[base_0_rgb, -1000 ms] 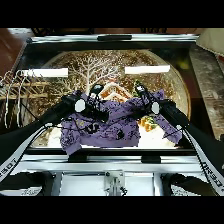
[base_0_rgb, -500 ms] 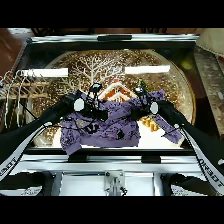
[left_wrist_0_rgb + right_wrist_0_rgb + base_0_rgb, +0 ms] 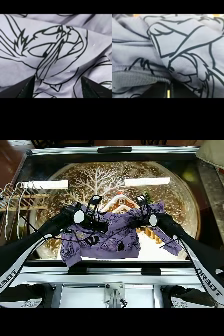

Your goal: Fold the shirts.

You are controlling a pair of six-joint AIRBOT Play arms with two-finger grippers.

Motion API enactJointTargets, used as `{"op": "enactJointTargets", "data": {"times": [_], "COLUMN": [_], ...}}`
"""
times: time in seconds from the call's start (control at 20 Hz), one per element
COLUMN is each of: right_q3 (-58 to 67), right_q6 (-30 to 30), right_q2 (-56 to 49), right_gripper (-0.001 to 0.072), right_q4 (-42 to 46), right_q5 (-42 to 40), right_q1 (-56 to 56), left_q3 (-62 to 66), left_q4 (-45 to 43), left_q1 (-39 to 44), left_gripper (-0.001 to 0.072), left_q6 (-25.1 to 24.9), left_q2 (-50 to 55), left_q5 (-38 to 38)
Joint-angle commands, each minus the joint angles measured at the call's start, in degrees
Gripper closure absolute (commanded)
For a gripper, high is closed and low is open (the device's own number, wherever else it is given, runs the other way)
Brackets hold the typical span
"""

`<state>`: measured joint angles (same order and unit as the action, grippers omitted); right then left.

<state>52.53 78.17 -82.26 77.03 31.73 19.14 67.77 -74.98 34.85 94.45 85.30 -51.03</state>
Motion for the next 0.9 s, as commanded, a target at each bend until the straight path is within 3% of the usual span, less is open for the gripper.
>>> {"op": "enactJointTargets", "data": {"times": [0.0, 0.2, 0.35, 0.6, 0.85], "right_q3": [0.0, 0.0, 1.5, 5.9, 11.4], "right_q6": [0.5, 0.6, 0.7, 4.7, 5.8], "right_q2": [2.8, 8.3, 11.2, 12.5, 12.5], "right_gripper": [0.0630, 0.0631, 0.0632, 0.0632, 0.0632], "right_q4": [0.0, -0.3, -1.3, -5.1, -4.9], "right_q5": [-1.3, -0.1, 5.9, 14.1, 21.7], "right_q1": [0.0, 0.0, 0.0, 0.0, 0.0], "left_q3": [0.0, 0.0, 0.0, 0.1, 2.1], "left_q4": [0.0, 0.0, 1.1, 3.7, 4.9], "left_q1": [0.0, 0.0, 0.1, 3.1, 6.3], "left_gripper": [-0.0010, -0.0012, -0.0013, -0.0013, -0.0013], "left_q6": [0.0, 0.0, 0.0, 7.0, 7.7], "left_q2": [0.0, 0.0, 0.0, 0.0, -0.7], "left_q5": [0.0, 0.0, -1.1, -1.9, 0.4]}}
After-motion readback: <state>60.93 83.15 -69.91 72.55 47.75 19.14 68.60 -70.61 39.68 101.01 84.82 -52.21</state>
